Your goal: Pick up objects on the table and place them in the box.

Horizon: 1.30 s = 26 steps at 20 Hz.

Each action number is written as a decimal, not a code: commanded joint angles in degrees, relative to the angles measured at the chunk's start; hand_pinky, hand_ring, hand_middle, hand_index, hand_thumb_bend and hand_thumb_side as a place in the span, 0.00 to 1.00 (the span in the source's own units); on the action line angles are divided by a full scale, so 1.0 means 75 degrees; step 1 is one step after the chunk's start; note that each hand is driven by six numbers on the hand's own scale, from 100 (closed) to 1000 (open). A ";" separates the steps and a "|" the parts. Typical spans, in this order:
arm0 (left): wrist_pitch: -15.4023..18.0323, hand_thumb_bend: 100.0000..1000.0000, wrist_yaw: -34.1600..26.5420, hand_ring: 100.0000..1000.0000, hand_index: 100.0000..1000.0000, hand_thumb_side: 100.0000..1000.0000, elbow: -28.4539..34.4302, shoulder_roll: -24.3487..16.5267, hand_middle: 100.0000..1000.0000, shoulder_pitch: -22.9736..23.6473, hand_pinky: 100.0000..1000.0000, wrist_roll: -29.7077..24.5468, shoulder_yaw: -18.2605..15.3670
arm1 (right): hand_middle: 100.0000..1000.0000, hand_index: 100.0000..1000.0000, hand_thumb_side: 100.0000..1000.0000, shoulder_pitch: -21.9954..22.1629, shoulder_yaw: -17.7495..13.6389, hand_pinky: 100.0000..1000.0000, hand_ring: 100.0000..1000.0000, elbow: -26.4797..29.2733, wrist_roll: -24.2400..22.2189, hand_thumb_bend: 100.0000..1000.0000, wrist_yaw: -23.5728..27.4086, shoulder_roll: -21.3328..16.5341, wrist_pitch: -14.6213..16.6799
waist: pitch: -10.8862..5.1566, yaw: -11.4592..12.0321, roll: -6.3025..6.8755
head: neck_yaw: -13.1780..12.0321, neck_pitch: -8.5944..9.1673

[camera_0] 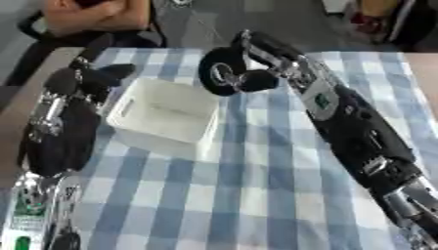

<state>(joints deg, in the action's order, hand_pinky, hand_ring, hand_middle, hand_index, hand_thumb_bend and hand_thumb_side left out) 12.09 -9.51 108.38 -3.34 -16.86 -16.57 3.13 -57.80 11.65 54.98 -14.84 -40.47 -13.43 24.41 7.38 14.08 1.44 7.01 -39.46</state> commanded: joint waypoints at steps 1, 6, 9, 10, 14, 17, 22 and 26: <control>-0.0028 0.00 -0.0160 0.71 0.60 0.91 0.0198 0.0102 0.94 -0.0260 0.89 -0.0129 0.0150 | 0.24 0.31 0.44 -0.0245 -0.0083 0.77 0.34 0.0054 0.0033 0.00 -0.0049 -0.0002 -0.0026 | -0.0043 0.0135 -0.0010 | 0.0156 0.0210; -0.0085 0.00 -0.0243 0.71 0.60 0.92 0.0236 0.0149 0.94 -0.0351 0.90 -0.0237 0.0219 | 0.24 0.30 0.44 -0.0239 -0.0081 0.77 0.34 0.0045 0.0043 0.00 -0.0140 0.0019 0.0007 | 0.0075 0.0314 -0.0074 | 0.0145 0.0277; -0.0092 0.00 -0.0244 0.71 0.60 0.92 0.0243 0.0144 0.94 -0.0362 0.90 -0.0257 0.0218 | 0.24 0.30 0.44 -0.0221 -0.0108 0.77 0.33 0.0015 0.0061 0.00 -0.0135 0.0011 -0.0017 | 0.0118 0.0324 -0.0082 | 0.0124 0.0280; -0.0093 0.00 -0.0241 0.71 0.60 0.92 0.0241 0.0142 0.94 -0.0364 0.90 -0.0260 0.0217 | 0.24 0.30 0.44 -0.0217 -0.0110 0.77 0.33 0.0006 0.0060 0.00 -0.0133 0.0008 -0.0020 | 0.0127 0.0320 -0.0079 | 0.0120 0.0281; -0.0087 0.00 -0.0231 0.71 0.60 0.92 0.0235 0.0133 0.94 -0.0370 0.90 -0.0268 0.0217 | 0.60 0.66 0.64 -0.0202 -0.0095 0.83 0.48 0.0020 0.0073 0.00 -0.0166 -0.0001 0.0067 | 0.0144 0.0292 -0.0065 | 0.0116 0.0284; -0.0080 0.00 -0.0226 0.71 0.60 0.92 0.0234 0.0129 0.94 -0.0371 0.90 -0.0270 0.0218 | 0.86 0.90 0.85 -0.0193 -0.0075 0.92 0.67 0.0052 0.0093 0.27 -0.0229 -0.0024 0.0341 | 0.0141 0.0272 -0.0061 | 0.0099 0.0287; -0.0078 0.00 -0.0226 0.71 0.60 0.92 0.0233 0.0127 0.94 -0.0370 0.89 -0.0264 0.0219 | 0.87 0.90 0.86 -0.0198 -0.0102 0.91 0.68 0.0091 0.0355 0.28 -0.0344 -0.0049 0.0529 | 0.0128 0.0245 -0.0058 | 0.0080 0.0314; -0.0077 0.00 -0.0230 0.71 0.60 0.92 0.0234 0.0122 0.94 -0.0368 0.89 -0.0268 0.0222 | 0.86 0.89 0.86 -0.0178 -0.0100 0.91 0.66 0.0053 0.0439 0.27 -0.0409 -0.0056 0.0513 | 0.0122 0.0223 -0.0054 | 0.0061 0.0322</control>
<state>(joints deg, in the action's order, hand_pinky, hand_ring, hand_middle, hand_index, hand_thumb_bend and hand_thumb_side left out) 11.35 -11.03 109.06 -2.18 -18.82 -18.52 4.55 -57.81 11.31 54.52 -11.97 -43.29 -13.12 28.22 9.21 15.78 0.78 7.60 -37.91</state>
